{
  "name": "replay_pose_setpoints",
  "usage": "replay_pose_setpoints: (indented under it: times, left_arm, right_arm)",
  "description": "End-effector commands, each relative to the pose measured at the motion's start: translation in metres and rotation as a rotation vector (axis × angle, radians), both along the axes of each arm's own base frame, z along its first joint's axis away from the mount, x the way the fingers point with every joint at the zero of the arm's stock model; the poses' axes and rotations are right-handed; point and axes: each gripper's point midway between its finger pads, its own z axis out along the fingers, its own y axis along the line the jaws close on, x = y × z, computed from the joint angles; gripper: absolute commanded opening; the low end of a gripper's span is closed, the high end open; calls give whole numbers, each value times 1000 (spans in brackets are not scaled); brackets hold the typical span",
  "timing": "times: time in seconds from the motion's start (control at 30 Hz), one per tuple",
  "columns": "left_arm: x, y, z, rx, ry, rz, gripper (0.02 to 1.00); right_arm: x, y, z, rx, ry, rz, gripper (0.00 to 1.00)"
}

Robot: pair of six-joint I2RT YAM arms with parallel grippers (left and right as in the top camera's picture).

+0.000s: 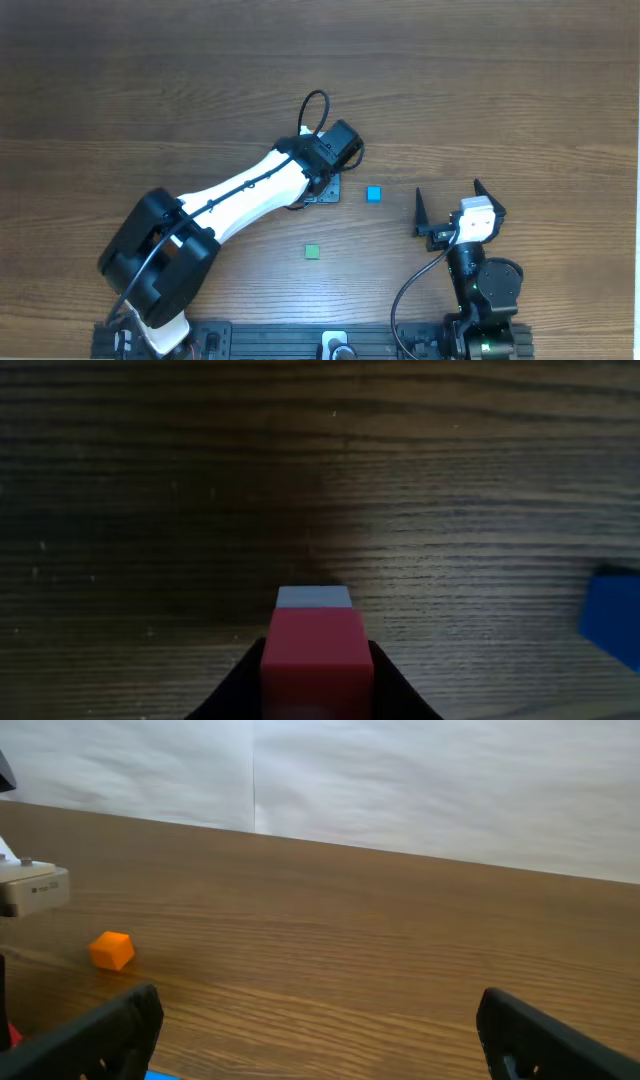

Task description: Stack Cubes

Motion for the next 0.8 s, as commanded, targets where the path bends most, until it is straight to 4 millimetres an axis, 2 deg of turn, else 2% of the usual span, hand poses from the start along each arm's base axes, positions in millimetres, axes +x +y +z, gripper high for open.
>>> replay_pose_setpoints:
  times: [0.03,0.17,0.3,0.37,0.4,0.5,0.7,0.73,0.77,0.8]
  left_arm:
    - [5,-1,-3,9,-7,21,264]
    - [5,-1,-3,10,-6,21,336]
    - [5,-1,-3,10,-6,21,509]
    - [5,-1,-3,10,-6,21,625]
    - [5,-1,-3,10,-6,21,763]
    - [6,-1,-2,8,-11,23,904]
    - [43,-6,38,-28,-88,62,925]
    - [51,-6,46,-30,-108,70,925]
    - [70,-9,59,-39,-141,60,919]
    - [77,-11,62,-43,-151,53,915]
  right_arm:
    - [0,0,-2,-1,-1,3,993]
    - [0,0,-2,-1,-1,3,993]
    - [0,0,-2,-1,-1,3,991]
    - [0,0,-2,-1,-1,2,991]
    - [0,0,-2,-1,-1,2,993]
    - [0,0,-2,-1,-1,2,993]
    - [0,0,-2,-1,-1,3,993]
    - [0,0,-2,-1,-1,3,991]
    - [0,0,-2,-1,-1,3,993]
    - [0,0,-2,-1,-1,3,991]
